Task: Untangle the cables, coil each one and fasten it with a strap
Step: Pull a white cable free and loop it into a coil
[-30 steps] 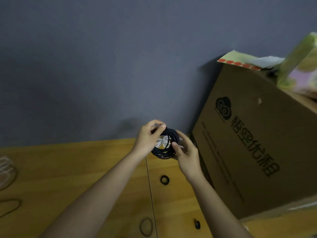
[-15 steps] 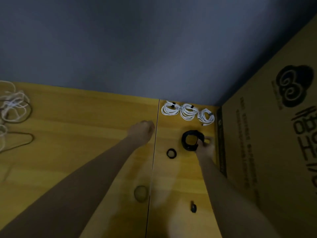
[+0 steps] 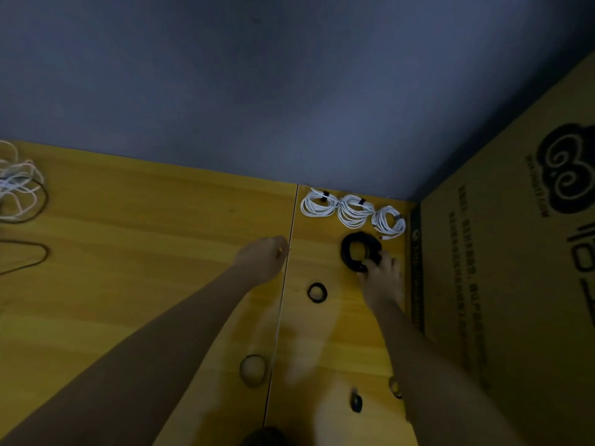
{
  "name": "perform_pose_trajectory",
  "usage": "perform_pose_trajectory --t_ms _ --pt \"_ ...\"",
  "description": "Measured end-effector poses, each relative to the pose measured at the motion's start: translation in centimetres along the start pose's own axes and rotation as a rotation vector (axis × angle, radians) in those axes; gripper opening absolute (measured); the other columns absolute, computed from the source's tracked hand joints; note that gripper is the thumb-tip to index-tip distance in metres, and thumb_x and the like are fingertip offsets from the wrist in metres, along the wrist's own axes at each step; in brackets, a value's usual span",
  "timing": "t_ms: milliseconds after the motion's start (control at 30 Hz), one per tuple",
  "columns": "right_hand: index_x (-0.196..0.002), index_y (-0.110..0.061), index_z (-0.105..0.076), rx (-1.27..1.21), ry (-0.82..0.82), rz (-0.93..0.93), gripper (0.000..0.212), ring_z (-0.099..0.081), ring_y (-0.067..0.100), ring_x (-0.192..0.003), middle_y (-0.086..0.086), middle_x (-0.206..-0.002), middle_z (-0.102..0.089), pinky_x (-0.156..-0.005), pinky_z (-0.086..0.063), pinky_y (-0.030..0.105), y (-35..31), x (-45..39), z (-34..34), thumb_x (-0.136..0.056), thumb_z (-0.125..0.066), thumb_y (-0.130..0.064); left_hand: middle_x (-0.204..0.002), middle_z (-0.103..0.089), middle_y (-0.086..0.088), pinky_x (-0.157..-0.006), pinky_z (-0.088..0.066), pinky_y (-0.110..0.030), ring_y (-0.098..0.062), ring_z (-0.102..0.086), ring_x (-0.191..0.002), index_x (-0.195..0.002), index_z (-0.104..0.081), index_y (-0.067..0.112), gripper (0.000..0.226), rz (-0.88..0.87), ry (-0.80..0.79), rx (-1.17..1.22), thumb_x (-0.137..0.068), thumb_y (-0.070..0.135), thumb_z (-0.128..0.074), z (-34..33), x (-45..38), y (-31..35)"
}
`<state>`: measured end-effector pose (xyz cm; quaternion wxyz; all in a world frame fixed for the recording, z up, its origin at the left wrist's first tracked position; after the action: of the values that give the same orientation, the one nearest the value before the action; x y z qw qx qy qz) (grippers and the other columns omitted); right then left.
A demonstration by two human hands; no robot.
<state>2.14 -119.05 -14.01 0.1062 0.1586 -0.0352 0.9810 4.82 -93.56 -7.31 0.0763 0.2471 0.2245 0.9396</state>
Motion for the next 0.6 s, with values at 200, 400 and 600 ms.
perform_pose_trajectory --t_ms 200,400,600 --pt "-0.132 -0.016 -0.055 -0.074 -0.032 0.122 0.035 -0.025 0.030 -0.137 0.010 -0.148 -0.029 -0.105 -0.037 0.041 -1.6 0.3 1.8 -0.102 -0.043 -0.030 -0.107 -0.066 -0.009 -0.075 -0.055 -0.043 -0.029 -0.063 -0.089 -0.118 -0.057 0.016 0.024 0.029 0.052 0.011 -0.103 0.024 -0.040 0.6 1.6 -0.5" --pt "-0.127 -0.012 -0.058 -0.197 0.106 0.341 0.034 -0.038 0.026 -0.125 0.007 -0.133 -0.045 -0.102 -0.035 0.036 -9.4 2.3 4.6 -0.099 -0.049 -0.029 -0.109 -0.064 -0.012 -0.075 -0.053 -0.044 -0.031 -0.061 -0.091 -0.123 -0.056 0.014 0.028 0.086 0.129 0.010 -0.104 0.025 -0.039 2.9 5.1 -5.2" --pt "-0.125 -0.014 -0.060 -0.162 0.153 0.542 0.030 -0.042 0.026 -0.121 0.006 -0.124 -0.053 -0.097 -0.041 0.036 -21.5 6.8 6.6 -0.100 -0.045 -0.022 -0.110 -0.064 -0.010 -0.074 -0.051 -0.043 -0.028 -0.059 -0.085 -0.120 -0.057 0.014 0.027 0.240 0.232 0.008 -0.104 0.026 -0.039 7.0 12.2 -15.7"
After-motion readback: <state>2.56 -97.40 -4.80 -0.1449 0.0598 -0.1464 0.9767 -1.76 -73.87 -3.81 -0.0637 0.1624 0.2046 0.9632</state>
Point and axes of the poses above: each hand's wrist, its own x-axis away from the middle knuckle, its own z-axis out of the back of the hand, y = z × x, the point moved 2 cm from there along -x, towards the middle knuckle
